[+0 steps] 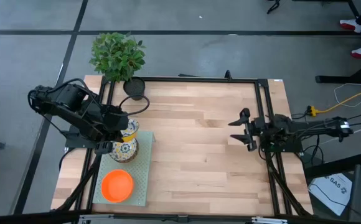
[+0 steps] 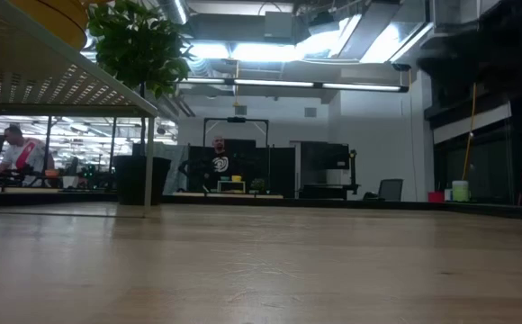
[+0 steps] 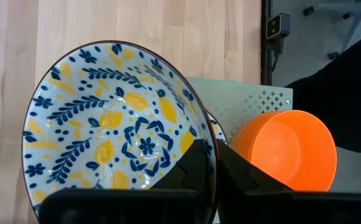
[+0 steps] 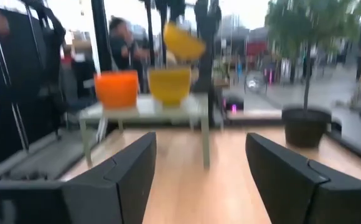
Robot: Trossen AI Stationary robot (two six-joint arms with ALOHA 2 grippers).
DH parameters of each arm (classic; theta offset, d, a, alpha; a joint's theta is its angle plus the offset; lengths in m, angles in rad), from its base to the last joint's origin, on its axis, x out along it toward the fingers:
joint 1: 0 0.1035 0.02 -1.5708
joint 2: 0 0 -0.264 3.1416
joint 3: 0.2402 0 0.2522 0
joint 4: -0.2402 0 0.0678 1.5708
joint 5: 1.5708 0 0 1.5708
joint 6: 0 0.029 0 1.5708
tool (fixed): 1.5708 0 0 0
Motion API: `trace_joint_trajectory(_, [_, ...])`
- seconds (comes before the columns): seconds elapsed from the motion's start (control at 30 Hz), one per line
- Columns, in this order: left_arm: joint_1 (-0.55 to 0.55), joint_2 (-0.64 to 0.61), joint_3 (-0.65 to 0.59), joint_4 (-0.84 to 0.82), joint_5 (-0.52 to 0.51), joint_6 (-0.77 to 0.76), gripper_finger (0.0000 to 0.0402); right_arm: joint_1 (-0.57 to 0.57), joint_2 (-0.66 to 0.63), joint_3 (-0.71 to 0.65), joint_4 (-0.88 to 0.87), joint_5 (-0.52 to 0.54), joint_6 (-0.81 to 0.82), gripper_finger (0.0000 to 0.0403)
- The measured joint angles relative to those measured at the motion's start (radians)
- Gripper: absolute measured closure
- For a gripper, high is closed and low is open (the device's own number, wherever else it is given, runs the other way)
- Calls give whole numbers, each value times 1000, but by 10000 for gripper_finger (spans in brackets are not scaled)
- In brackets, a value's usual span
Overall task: Pick & Place Mini bowls
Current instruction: Stack the patterned bowl on top of the patterned bowl on the shelf
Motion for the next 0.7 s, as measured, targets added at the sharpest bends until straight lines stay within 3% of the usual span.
trace_joint_trajectory(0.37, [0,0,-1,0,6,-38,394,0,-157,0,-381,26,-29,157])
trace_joint_trajectory(0.53, [-8,2,-1,0,55,-53,394,0,-183,0,-376,18,-24,157])
trace_joint_trajectory(0.7, [-95,26,-1,0,57,-36,394,0,-183,0,-378,18,34,157])
